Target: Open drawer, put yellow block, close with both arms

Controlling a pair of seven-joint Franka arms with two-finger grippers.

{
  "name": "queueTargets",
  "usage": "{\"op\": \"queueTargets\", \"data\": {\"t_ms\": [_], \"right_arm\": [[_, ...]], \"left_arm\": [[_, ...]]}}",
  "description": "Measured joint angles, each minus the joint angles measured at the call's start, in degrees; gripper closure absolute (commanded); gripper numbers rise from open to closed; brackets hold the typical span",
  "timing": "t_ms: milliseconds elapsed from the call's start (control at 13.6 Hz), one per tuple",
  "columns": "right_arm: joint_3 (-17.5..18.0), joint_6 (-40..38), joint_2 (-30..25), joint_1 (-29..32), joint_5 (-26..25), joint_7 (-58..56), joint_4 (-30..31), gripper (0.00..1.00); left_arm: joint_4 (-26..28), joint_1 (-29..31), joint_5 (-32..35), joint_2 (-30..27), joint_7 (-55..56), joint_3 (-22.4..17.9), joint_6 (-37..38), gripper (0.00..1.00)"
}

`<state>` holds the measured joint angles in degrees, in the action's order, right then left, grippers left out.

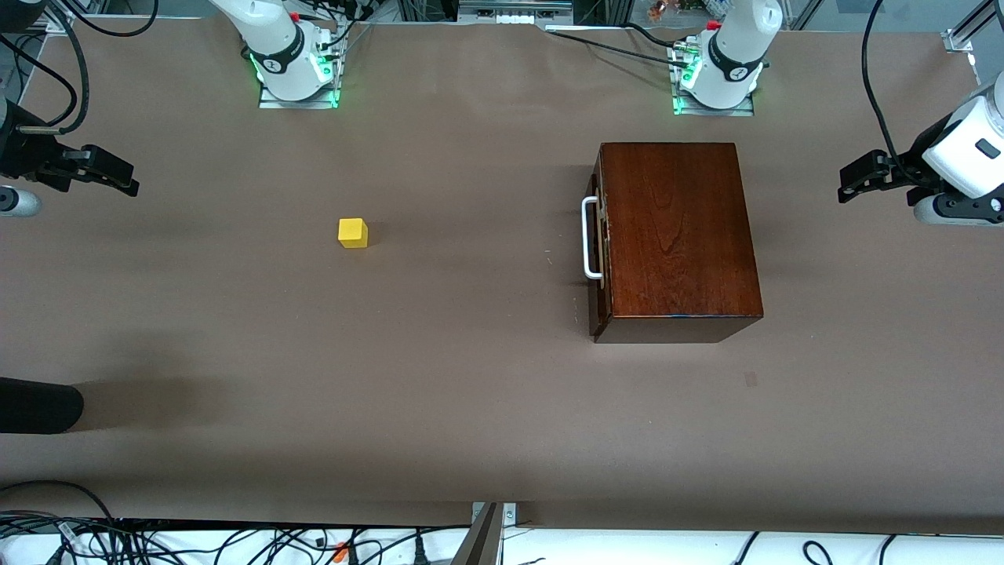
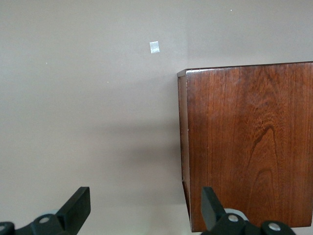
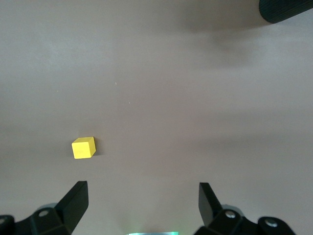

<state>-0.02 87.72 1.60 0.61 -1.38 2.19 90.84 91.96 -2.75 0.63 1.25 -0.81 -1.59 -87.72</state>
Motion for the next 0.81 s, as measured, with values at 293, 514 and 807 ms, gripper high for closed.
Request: {"op": "queueTargets", "data": {"t_ms": [293, 514, 807], "right_arm": [[0.0, 0.0, 0.0, 0.0, 0.0, 0.0, 0.0, 0.00], [0.0, 0.0, 0.0, 0.0, 0.0, 0.0, 0.0, 0.00], [0.0, 0.0, 0.0, 0.0, 0.0, 0.0, 0.0, 0.00]], "left_arm": [[0.0, 0.0, 0.0, 0.0, 0.0, 0.0, 0.0, 0.00], [0.0, 0.0, 0.0, 0.0, 0.0, 0.0, 0.1, 0.00], [0.0, 0.0, 0.0, 0.0, 0.0, 0.0, 1.3, 0.00]]}}
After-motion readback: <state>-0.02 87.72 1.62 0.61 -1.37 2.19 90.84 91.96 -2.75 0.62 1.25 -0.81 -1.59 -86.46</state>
